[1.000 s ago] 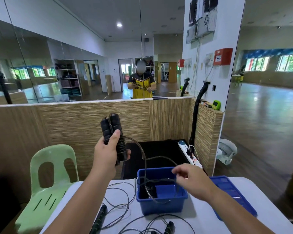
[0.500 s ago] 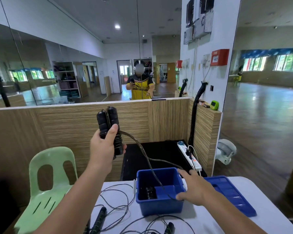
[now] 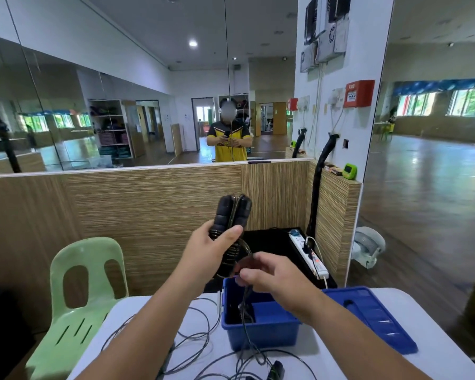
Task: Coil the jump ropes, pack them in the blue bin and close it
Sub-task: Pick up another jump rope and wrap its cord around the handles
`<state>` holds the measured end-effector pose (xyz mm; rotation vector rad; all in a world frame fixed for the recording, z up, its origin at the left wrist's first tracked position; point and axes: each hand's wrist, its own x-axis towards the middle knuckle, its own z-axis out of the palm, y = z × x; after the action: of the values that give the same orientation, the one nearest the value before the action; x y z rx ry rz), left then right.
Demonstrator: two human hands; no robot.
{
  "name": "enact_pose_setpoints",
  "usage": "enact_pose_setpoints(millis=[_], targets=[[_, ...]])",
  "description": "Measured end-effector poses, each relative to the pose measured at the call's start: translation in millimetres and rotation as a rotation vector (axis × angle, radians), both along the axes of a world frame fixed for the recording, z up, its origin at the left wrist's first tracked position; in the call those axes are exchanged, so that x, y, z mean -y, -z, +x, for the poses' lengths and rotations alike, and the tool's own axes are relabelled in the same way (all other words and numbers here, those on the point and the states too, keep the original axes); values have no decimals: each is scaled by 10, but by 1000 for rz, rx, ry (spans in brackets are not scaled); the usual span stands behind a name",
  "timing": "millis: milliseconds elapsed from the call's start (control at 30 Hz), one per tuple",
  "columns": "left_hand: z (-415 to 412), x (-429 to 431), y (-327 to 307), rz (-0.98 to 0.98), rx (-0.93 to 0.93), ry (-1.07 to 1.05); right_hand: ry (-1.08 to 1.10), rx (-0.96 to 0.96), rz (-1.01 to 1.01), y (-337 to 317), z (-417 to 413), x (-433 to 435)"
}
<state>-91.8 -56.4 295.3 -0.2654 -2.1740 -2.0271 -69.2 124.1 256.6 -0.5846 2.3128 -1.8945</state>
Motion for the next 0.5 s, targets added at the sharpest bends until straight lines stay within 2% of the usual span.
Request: enact_pose_setpoints(millis=[133,267,500], targets=[[43,40,26,-23,68,82,67,151,-217,-30,2,4],[79,106,88,-79,158,143,67,190,-262,-50,12,-102],[100,78,94,-111,255,232,-145,211,-8,231,77,-201]])
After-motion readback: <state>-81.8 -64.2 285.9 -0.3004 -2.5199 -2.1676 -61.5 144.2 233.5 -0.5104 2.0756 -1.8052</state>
